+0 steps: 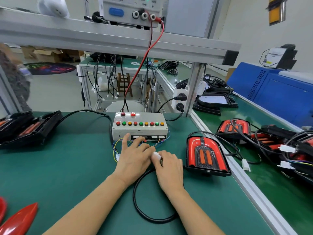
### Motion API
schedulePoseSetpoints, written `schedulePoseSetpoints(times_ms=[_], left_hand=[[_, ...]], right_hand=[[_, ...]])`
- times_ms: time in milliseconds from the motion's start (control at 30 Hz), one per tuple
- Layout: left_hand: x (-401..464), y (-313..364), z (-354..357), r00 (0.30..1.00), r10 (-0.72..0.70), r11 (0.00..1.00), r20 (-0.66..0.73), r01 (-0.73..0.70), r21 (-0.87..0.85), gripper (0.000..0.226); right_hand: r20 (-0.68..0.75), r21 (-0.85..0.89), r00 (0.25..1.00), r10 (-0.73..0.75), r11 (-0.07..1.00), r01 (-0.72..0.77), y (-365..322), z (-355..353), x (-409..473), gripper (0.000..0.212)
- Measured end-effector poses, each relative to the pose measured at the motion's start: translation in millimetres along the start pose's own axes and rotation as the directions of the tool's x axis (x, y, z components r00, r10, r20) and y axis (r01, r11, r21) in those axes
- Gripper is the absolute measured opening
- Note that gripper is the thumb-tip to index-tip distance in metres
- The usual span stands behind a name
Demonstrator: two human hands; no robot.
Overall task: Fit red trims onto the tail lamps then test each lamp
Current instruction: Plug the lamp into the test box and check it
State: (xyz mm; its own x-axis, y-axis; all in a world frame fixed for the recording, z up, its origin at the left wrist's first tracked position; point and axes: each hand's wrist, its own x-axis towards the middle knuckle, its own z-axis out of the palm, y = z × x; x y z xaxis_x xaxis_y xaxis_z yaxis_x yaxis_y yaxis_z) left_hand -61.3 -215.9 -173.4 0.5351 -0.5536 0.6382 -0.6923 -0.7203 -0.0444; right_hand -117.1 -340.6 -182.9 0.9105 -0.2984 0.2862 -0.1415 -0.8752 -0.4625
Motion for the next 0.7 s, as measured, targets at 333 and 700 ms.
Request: schedulePoseSetpoints(times_ms=[333,700], left_hand=[[2.7,4.8,-0.2,0.994,-0.041,0.998,0.104,0.036,0.045,0.03],[-2.0,-8.1,2.0,0.98,-0.067,0.998,0.186,0.065,0.016,0.038]], right_hand=[[-0.147,0.023,0.989,-0.025,0.999,0.028,-5.5,-0.1,-3.4,0.035],[-0.245,0.165,0.97,0.001,0.986,0.04,-6.6,-1.0,-7.3,0.034]])
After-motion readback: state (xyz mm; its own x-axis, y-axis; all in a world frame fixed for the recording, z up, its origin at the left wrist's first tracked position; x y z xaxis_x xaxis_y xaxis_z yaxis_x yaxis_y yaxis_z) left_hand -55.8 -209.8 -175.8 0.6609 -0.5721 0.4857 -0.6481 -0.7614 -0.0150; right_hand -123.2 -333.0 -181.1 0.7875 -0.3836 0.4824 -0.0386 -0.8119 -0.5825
